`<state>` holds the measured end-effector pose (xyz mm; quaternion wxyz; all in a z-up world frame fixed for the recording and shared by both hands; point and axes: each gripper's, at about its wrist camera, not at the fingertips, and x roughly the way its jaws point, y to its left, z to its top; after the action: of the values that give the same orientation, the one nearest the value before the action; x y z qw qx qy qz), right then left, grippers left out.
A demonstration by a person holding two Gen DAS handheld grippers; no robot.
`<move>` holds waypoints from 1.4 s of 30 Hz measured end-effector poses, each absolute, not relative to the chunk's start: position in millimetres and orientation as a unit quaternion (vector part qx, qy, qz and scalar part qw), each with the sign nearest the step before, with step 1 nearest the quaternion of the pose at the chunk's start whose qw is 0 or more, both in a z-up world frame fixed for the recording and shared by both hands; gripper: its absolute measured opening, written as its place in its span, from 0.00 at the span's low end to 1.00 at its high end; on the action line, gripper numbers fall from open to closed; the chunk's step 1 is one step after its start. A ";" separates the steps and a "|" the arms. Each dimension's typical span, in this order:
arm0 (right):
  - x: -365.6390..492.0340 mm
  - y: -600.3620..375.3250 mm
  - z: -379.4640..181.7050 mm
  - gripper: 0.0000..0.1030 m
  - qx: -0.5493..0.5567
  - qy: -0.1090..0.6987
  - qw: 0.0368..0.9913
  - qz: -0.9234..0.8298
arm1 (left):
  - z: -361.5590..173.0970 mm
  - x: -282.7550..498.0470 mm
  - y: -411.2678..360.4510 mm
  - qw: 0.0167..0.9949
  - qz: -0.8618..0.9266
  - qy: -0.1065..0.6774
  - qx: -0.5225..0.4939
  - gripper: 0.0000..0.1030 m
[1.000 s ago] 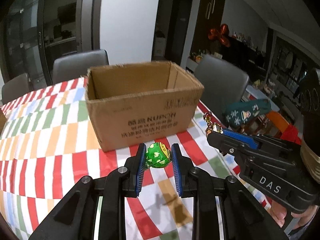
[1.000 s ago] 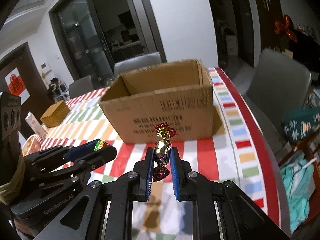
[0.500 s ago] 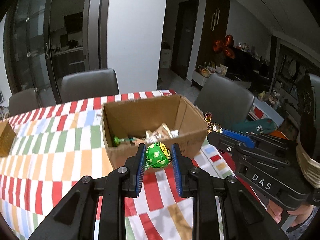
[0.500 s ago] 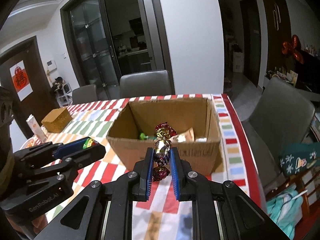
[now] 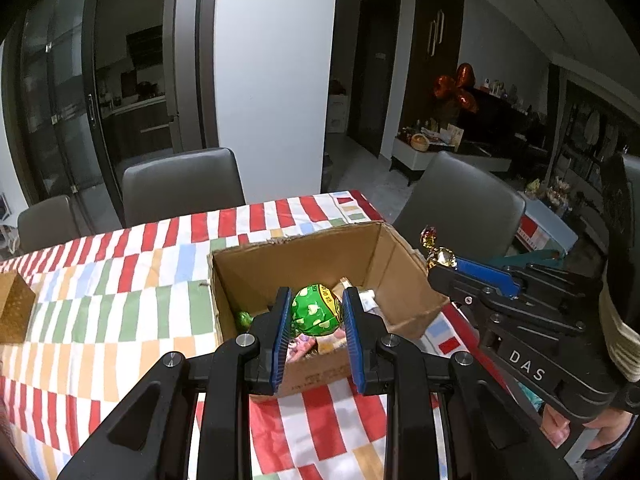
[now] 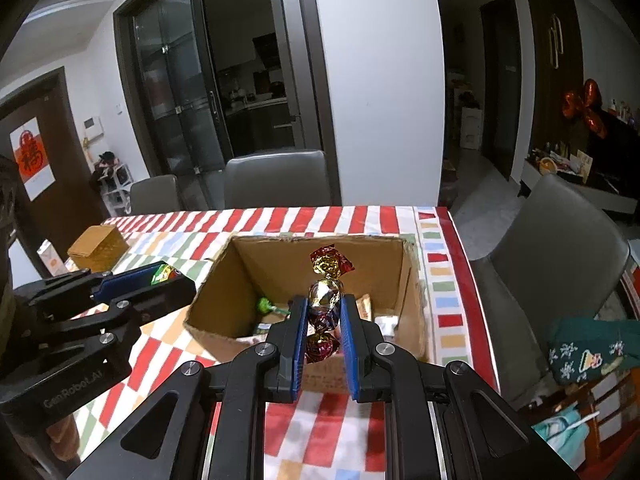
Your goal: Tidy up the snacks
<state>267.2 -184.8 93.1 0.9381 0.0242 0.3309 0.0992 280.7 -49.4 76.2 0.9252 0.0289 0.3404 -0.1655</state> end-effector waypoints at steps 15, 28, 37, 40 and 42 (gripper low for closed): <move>302.5 -195.7 73.9 0.46 0.025 0.349 0.935 0.058 | 62.6 309.3 -47.9 0.933 -0.108 0.338 0.057 0.52; 236.0 -195.5 82.4 0.66 0.011 0.311 0.949 0.052 | 68.2 233.1 -37.8 0.952 -0.086 0.290 0.053 0.74; 166.8 -189.5 99.7 0.81 -0.005 0.260 0.965 0.042 | 74.5 167.5 -30.2 0.960 -0.087 0.260 0.051 0.92; 146.3 -189.7 102.3 0.84 -0.004 0.248 0.968 0.040 | 73.8 145.6 -27.7 0.963 -0.081 0.251 0.051 0.95; 133.9 -190.2 101.5 0.84 -0.003 0.242 0.969 0.037 | 72.7 132.0 -26.3 0.965 -0.079 0.245 0.054 0.97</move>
<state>133.9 -190.2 101.5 0.9695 -0.0029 0.2423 0.0371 132.0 -26.3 72.7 0.9647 0.0543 0.2450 -0.0795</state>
